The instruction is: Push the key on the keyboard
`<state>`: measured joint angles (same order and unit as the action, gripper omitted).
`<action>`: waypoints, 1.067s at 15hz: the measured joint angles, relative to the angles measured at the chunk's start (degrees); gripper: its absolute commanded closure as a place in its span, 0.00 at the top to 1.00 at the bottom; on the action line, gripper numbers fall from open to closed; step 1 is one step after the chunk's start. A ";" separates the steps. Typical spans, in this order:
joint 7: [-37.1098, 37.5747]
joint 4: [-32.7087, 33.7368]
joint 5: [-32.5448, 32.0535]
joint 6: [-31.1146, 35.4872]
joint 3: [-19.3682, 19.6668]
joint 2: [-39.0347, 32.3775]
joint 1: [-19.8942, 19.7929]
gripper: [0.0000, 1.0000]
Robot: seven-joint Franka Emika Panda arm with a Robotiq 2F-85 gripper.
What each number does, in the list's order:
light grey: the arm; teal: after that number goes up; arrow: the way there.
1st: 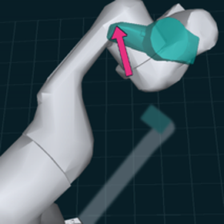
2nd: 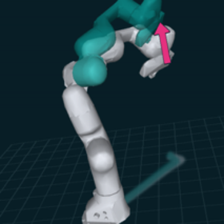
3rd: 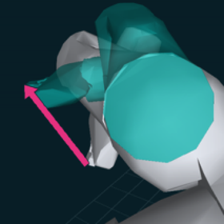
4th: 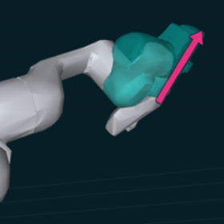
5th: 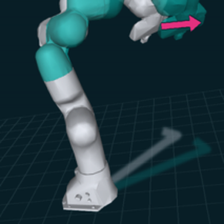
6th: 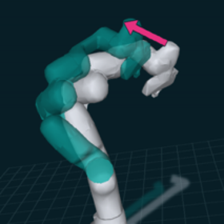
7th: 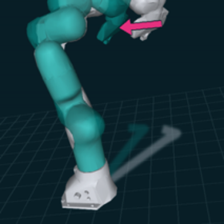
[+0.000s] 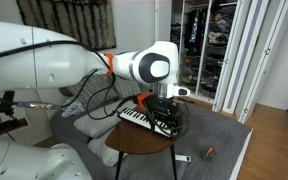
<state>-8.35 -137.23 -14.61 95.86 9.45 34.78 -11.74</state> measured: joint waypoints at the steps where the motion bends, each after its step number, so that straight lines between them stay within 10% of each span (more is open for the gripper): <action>1: 0.00 0.00 0.00 0.01 0.00 0.00 0.00 1.00; 13: 0.03 0.61 0.08 10.39 -0.47 -4.59 3.93 1.00; 16: 0.06 1.76 0.41 18.99 -1.23 -9.87 6.43 0.71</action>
<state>-8.29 -135.48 -14.19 114.85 8.23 24.91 -5.30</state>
